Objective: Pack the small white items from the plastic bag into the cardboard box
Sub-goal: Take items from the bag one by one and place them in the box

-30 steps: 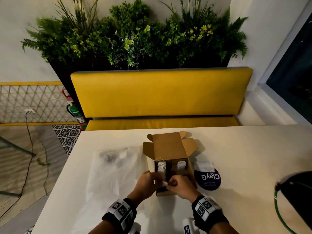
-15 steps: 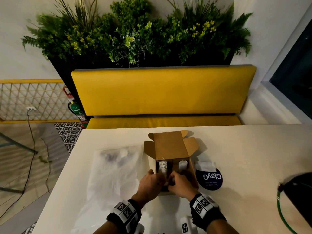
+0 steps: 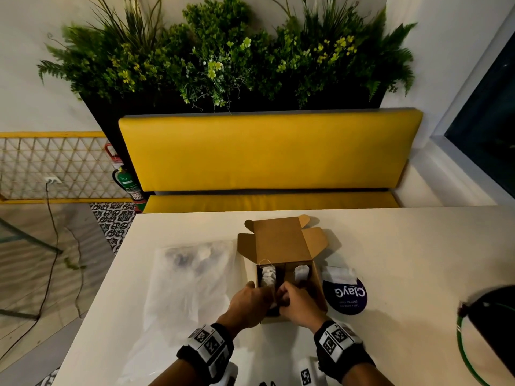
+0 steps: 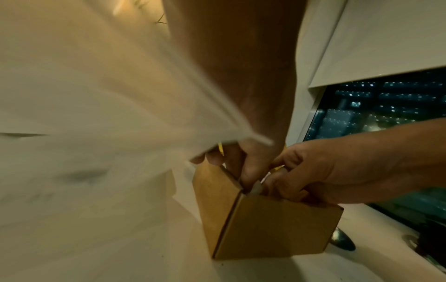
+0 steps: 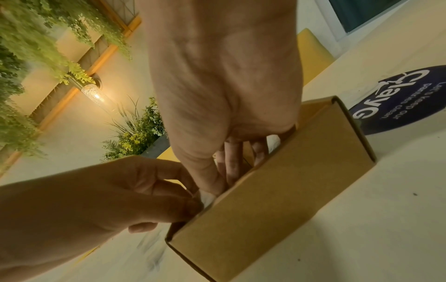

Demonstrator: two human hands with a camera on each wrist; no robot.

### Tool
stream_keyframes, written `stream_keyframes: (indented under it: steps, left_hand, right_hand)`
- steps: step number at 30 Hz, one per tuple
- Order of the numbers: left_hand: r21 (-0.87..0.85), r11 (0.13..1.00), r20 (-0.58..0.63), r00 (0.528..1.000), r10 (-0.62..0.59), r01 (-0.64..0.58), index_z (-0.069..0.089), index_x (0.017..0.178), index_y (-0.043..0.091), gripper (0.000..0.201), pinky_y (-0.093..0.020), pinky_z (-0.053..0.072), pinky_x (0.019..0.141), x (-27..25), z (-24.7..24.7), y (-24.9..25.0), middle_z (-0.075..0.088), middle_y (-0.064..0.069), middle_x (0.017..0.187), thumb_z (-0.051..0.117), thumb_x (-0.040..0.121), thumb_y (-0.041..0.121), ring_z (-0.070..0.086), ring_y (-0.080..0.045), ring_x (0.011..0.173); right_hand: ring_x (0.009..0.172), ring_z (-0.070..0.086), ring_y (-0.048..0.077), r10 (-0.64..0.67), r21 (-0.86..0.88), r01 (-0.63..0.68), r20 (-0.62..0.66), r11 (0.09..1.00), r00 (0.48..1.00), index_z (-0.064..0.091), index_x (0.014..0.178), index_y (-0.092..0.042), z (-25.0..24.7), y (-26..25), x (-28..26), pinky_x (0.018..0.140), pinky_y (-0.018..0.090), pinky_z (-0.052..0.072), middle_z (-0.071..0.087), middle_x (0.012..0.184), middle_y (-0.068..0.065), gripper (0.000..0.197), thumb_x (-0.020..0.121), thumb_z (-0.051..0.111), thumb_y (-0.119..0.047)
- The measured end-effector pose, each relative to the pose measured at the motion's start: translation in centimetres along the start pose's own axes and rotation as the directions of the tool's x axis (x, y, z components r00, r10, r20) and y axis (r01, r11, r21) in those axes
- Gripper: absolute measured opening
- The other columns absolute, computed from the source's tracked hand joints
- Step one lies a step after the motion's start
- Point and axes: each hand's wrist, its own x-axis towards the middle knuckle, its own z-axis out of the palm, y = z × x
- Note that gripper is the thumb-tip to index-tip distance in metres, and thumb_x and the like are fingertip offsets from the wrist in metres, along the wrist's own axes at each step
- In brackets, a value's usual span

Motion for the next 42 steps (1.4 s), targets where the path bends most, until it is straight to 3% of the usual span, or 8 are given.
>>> stream_keyframes:
  steps: [10, 15, 26, 31, 34, 38, 40, 42]
  left_hand:
    - [-0.053, 0.998, 0.051, 0.998, -0.020, 0.022, 0.059, 0.107, 0.031, 0.022, -0.037, 0.049, 0.071, 0.6, 0.2, -1.4, 0.063, -0.002, 0.105, 0.048, 0.093, 0.044, 0.051, -0.022, 0.095]
    - [-0.045, 0.999, 0.088, 0.996, 0.004, 0.000, 0.058, 0.109, 0.034, 0.022, -0.039, 0.052, 0.073, 0.4, 0.5, -1.5, 0.064, -0.004, 0.105, 0.044, 0.093, 0.039, 0.052, -0.025, 0.094]
    - [-0.052, 0.998, -0.192, 0.981, 0.008, -0.019, 0.063, 0.108, 0.027, 0.018, -0.027, 0.050, 0.078, -0.9, -2.3, -1.5, 0.066, 0.008, 0.109, 0.055, 0.093, 0.027, 0.052, -0.013, 0.102]
    - [-0.204, 0.979, -0.341, 0.939, -0.043, -0.029, 0.067, 0.102, 0.029, 0.017, -0.008, 0.044, 0.065, -5.6, -7.6, -3.6, 0.063, 0.021, 0.095, 0.061, 0.091, 0.017, 0.054, 0.003, 0.072]
    - [-0.330, 0.944, -0.220, 0.972, -0.084, 0.007, 0.069, 0.095, 0.033, 0.018, -0.010, 0.046, 0.060, -10.6, -10.8, -5.4, 0.069, 0.017, 0.083, 0.062, 0.089, 0.017, 0.063, -0.003, 0.066]
    - [-0.460, 0.877, 0.234, 0.972, -0.032, 0.139, 0.072, 0.097, 0.025, 0.024, -0.019, 0.055, 0.068, -16.5, -11.7, -7.2, 0.075, 0.009, 0.087, 0.053, 0.088, 0.014, 0.071, -0.006, 0.076]
    - [-0.429, 0.885, 0.346, 0.938, -0.024, 0.181, 0.072, 0.091, 0.036, 0.021, -0.019, 0.056, 0.076, -18.4, -10.3, -7.8, 0.075, 0.008, 0.093, 0.055, 0.084, 0.025, 0.069, -0.001, 0.082]
    - [-0.354, 0.908, 0.348, 0.933, -0.094, 0.224, 0.063, 0.089, 0.048, 0.013, -0.004, 0.047, 0.080, -19.5, -7.9, -8.5, 0.071, 0.015, 0.100, 0.062, 0.083, 0.036, 0.064, 0.009, 0.086]
  right_hand:
    - [0.081, 0.056, 0.010, 0.007, -0.009, -0.007, -0.025, 1.000, 1.000, 0.049, 0.095, -0.026, 0.1, 0.2, 0.2, 0.077, 0.024, 0.046, 0.055, 0.077, -0.013, 0.023, 0.084, 0.066, -0.015]
    - [0.084, 0.060, 0.013, 0.018, -0.005, -0.018, -0.010, 1.000, 1.000, 0.050, 0.096, -0.025, 0.2, 0.2, 0.4, 0.076, 0.024, 0.047, 0.060, 0.081, -0.008, 0.021, 0.086, 0.064, -0.012]
    - [0.081, 0.058, 0.011, 0.014, -0.041, -0.015, -0.036, 0.999, 0.999, 0.053, 0.095, -0.026, -0.2, 1.0, 0.1, 0.075, 0.024, 0.049, 0.061, 0.080, -0.007, 0.021, 0.086, 0.059, -0.008]
    - [0.086, 0.062, 0.007, -0.108, -0.050, 0.097, -0.334, 0.994, 0.936, 0.049, 0.082, -0.038, -0.9, 0.2, -0.9, 0.075, 0.025, 0.055, 0.060, 0.087, -0.015, 0.034, 0.083, 0.065, -0.009]
    - [0.086, 0.054, 0.000, -0.348, -0.180, 0.300, -0.391, 0.937, 0.852, 0.057, 0.091, -0.032, -1.0, -3.3, -3.3, 0.074, 0.011, 0.044, 0.057, 0.088, -0.018, 0.012, 0.086, 0.066, -0.027]
    - [0.108, 0.039, 0.009, -0.573, -0.306, 0.548, 0.011, 0.778, 0.820, 0.050, 0.109, -0.033, 1.5, -8.7, -5.4, 0.092, 0.028, 0.038, 0.046, 0.112, -0.011, 0.049, 0.076, 0.055, -0.070]
    - [0.113, 0.035, 0.015, -0.587, -0.453, 0.598, 0.183, 0.661, 0.789, 0.046, 0.117, -0.034, 3.9, -10.2, -4.9, 0.093, 0.035, 0.033, 0.042, 0.119, -0.006, 0.061, 0.071, 0.062, -0.071]
    - [0.114, 0.035, 0.022, -0.574, -0.549, 0.601, 0.248, 0.581, 0.780, 0.049, 0.119, -0.029, 6.2, -11.1, -4.2, 0.094, 0.040, 0.033, 0.044, 0.119, -0.001, 0.054, 0.076, 0.068, -0.056]
